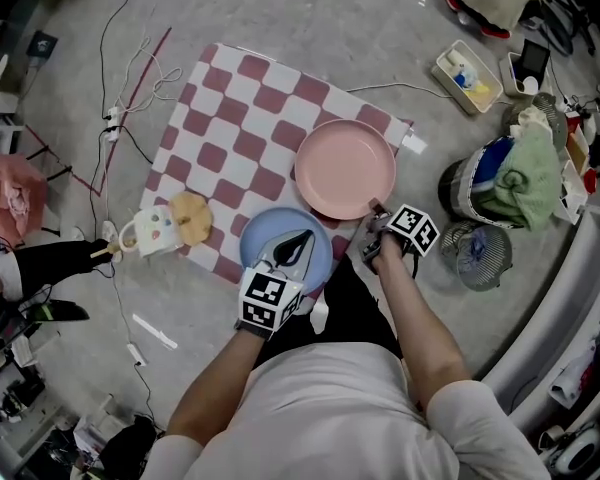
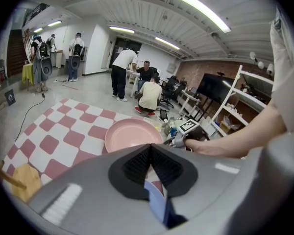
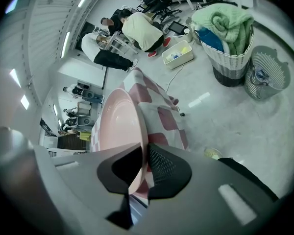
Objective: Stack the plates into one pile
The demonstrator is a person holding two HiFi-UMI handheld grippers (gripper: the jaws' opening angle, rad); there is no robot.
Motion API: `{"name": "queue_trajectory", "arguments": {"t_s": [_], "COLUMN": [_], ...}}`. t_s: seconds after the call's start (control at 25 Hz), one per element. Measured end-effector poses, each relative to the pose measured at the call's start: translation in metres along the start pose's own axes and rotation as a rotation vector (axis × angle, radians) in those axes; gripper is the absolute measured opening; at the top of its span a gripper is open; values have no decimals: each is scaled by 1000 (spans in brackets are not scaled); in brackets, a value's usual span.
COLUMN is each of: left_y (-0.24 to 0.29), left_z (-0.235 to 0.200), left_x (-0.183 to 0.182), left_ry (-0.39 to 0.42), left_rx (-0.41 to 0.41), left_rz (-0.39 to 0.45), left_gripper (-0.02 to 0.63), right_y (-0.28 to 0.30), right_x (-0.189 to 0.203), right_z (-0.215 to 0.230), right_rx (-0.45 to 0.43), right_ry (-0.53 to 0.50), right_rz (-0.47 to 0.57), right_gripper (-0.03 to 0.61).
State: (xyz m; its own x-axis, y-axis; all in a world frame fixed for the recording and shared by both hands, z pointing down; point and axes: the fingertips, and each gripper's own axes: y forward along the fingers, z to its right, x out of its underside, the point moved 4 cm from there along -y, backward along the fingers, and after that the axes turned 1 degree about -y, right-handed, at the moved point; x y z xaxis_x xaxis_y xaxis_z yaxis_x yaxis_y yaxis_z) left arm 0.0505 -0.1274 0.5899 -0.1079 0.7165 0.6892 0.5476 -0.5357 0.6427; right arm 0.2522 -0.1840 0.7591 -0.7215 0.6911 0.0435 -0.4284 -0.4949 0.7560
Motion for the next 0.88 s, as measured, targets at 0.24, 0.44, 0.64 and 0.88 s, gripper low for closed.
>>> {"name": "queue_trajectory", "arguments": {"t_s": [0.24, 0.44, 0.64, 0.88], "left_y": [-13, -29, -48, -74], "left_z": [0, 0, -1, -3], "left_x": [5, 10, 19, 33], "left_ry": [0, 3, 15, 25], "left_rx": [1, 3, 3, 3], "left_rz": [21, 44, 64, 81], "left_gripper": [6, 6, 6, 6], "right_y": [-13, -29, -45, -61], "right_x": [-3, 9, 31, 66], "right_z": [-6, -19, -29, -32], "right_rx": [-38, -65, -90, -99], "right_ry": [34, 15, 8, -3], "right_rz": [33, 33, 32, 24], "right_gripper": [29, 31, 31, 31]}}
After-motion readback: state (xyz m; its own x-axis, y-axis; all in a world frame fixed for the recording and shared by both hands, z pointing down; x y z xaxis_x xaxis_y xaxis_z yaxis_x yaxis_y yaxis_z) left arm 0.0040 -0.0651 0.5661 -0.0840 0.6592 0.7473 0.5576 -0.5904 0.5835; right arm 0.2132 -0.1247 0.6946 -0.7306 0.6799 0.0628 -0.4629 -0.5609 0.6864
